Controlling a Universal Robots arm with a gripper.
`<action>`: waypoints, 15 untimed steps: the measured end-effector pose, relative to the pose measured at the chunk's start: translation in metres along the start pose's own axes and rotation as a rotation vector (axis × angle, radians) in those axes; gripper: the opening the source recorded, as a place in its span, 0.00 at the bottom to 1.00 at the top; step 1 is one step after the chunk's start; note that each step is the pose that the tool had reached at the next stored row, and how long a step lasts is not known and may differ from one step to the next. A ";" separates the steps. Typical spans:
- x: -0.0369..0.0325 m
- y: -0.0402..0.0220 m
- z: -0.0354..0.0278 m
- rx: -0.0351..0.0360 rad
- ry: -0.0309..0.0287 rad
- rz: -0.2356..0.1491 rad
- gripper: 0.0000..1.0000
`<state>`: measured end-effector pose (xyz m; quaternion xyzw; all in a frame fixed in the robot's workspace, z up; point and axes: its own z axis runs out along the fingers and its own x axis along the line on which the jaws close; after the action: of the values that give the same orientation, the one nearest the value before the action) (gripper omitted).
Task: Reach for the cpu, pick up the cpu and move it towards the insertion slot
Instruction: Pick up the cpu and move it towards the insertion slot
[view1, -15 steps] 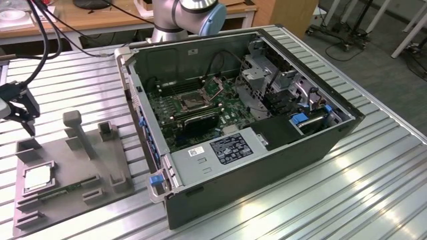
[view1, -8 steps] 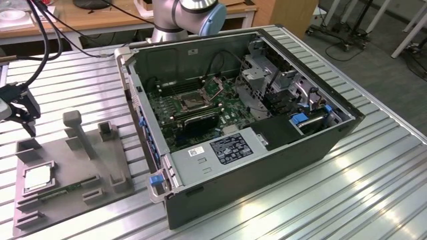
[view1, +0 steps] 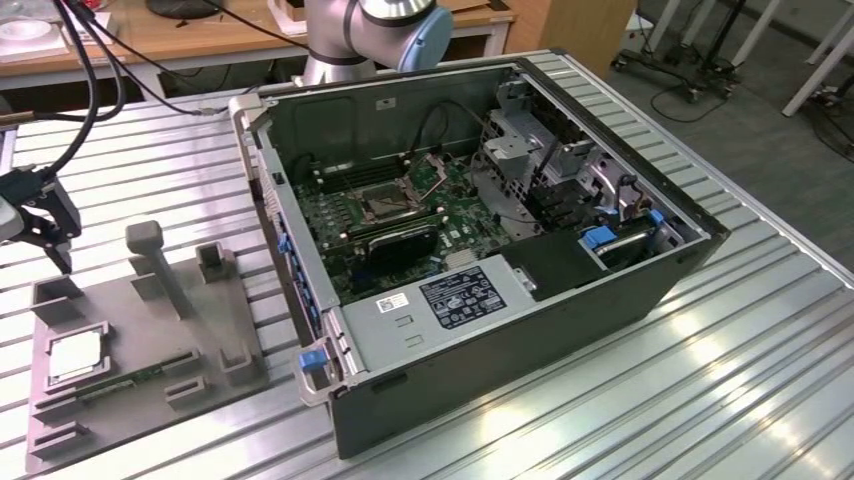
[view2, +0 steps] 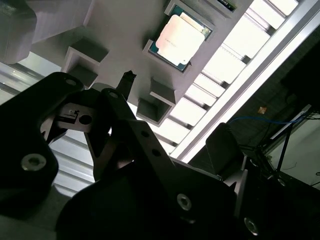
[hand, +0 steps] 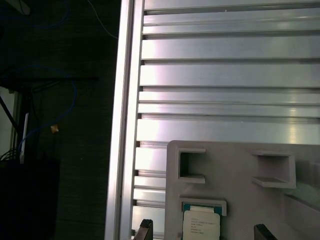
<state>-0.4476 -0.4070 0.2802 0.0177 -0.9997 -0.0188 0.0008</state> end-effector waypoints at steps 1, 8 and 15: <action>0.0000 0.0000 0.0000 0.0000 0.0000 0.000 0.84; 0.0000 -0.0004 0.0033 0.0000 -0.0001 0.000 0.84; 0.0000 -0.0011 0.0086 0.0000 -0.0005 0.000 0.84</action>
<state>-0.4476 -0.4077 0.2715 0.0177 -0.9997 -0.0188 0.0006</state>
